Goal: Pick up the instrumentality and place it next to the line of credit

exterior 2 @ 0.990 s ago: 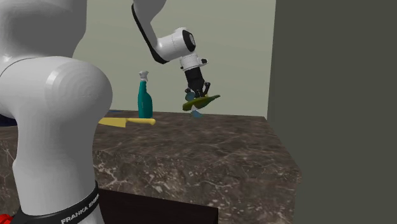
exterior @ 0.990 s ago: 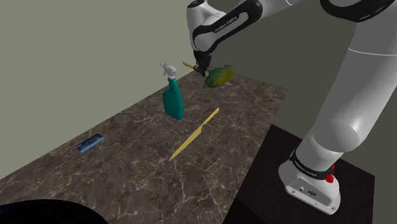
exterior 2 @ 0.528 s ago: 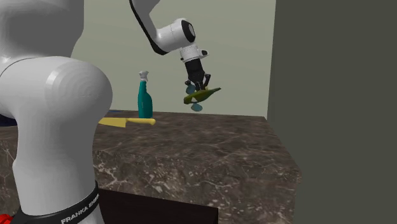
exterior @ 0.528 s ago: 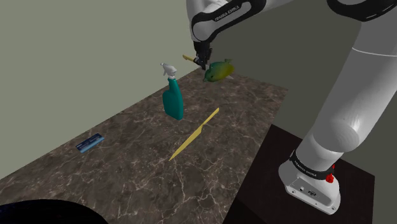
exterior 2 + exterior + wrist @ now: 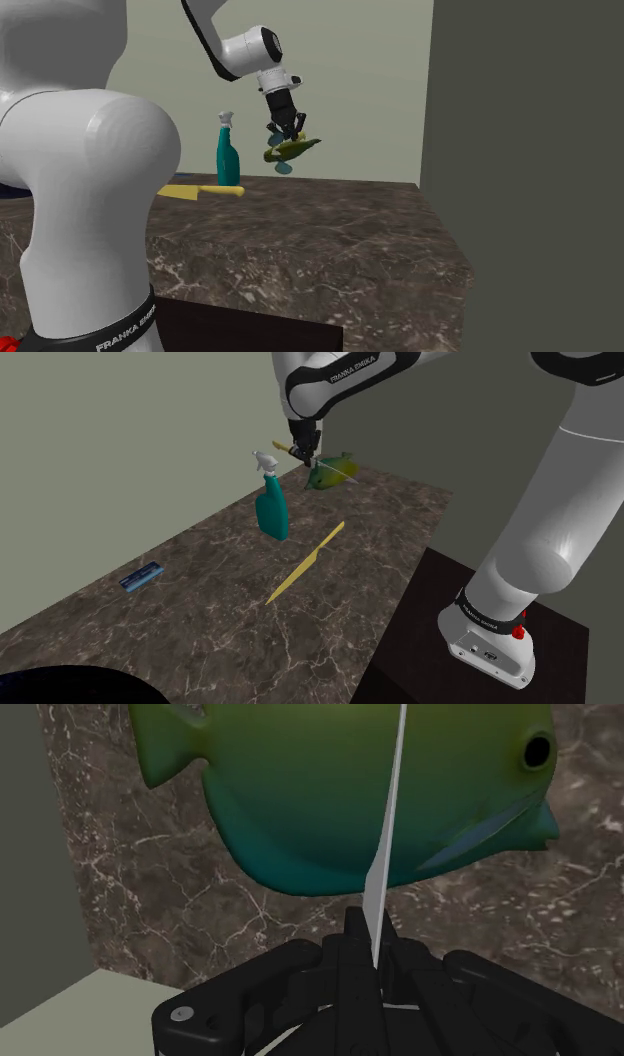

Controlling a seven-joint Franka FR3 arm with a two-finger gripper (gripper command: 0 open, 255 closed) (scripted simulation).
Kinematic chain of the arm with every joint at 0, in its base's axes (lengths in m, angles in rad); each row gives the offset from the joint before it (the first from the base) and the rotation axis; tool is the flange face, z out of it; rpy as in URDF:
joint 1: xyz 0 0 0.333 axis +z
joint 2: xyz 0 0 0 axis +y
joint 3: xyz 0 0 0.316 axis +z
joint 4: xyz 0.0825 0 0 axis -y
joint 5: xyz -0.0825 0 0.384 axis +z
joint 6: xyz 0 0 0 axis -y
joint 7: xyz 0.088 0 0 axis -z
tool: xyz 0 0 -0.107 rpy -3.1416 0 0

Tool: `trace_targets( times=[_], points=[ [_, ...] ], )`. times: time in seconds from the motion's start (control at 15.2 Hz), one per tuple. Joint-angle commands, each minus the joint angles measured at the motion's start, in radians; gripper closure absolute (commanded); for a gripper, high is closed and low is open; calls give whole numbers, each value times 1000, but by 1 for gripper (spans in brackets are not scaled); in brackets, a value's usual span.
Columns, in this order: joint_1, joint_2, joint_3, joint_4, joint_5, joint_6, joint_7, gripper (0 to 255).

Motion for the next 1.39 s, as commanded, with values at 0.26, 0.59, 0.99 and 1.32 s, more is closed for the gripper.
trace_targets(
  times=[0.26, 0.59, 0.99, 1.32],
  points=[
    [79, 4, 66, 9, -2, -50, 138, 255],
    [146, 37, 119, 57, -4, -102, 247, 255],
    [232, 108, 177, 155, -15, -175, 375, 255],
    [312, 194, 216, 273, -33, -247, 476, 255]
  ],
)
